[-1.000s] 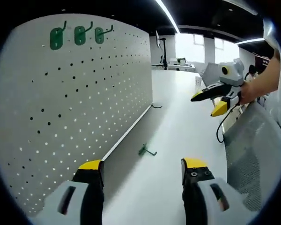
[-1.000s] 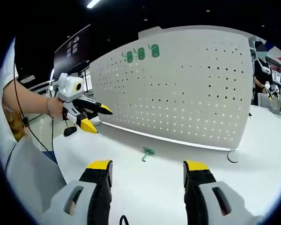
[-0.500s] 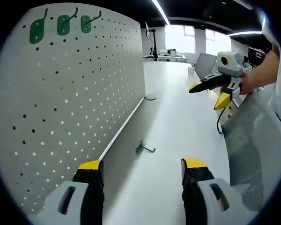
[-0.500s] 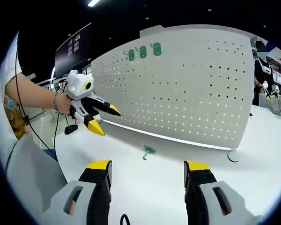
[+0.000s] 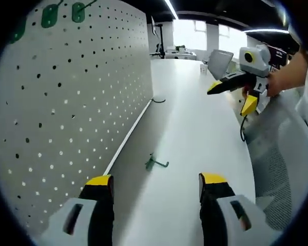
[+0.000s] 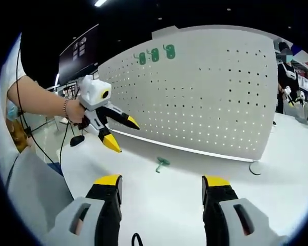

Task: Insert the hook assembly into the mounting plate slot until the hook locks in place.

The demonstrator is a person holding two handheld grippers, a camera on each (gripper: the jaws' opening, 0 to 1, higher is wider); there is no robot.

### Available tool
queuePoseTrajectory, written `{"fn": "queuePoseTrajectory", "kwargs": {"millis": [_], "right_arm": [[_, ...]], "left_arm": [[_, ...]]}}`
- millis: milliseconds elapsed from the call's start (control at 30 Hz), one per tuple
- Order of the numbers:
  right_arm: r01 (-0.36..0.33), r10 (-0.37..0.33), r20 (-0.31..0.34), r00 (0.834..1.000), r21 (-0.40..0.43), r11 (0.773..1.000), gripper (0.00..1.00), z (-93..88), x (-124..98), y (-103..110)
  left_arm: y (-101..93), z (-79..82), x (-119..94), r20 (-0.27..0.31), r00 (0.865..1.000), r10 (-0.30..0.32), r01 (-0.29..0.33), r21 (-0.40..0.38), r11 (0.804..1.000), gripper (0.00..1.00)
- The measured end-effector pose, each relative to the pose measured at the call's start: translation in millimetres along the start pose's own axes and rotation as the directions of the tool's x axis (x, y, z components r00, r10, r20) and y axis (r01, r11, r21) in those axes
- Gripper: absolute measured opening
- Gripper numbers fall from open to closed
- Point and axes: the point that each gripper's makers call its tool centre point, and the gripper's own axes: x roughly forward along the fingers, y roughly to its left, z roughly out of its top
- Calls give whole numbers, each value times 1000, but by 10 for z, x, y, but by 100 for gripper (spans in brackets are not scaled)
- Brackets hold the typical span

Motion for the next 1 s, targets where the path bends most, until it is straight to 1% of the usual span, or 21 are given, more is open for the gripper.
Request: {"fn": "queuePoseTrajectory", "kwargs": {"millis": [333,433,667,767,833,1000], "right_arm": [[2,-2,-11,1000,7,1000,62,-26,-19,-10],[4,-4,-4,1000,18,1000,62,-17,-21,-30],[-5,5,-20,1000,5,1000,62,-38,-14,-19],[-5,6,-21,1000,9,1000,62,-37,-13,-25],[-4,4,-21,1000,12,1000,62,-38,-12,-37],[-8,8,-26,1000,7,1000,62,-46,-11,-50]], "left_arm": [[63,56,150,-42,999,-19,21,44,999,69],[57,87,204,-48,998,-30,33,59,998,68],[64,54,368,-98,994,-56,66,105,992,68],[71,73,400,-105,992,-65,77,118,990,68],[78,78,431,-113,991,-70,85,138,987,67],[76,22,531,-155,984,-86,114,183,977,66]]}}
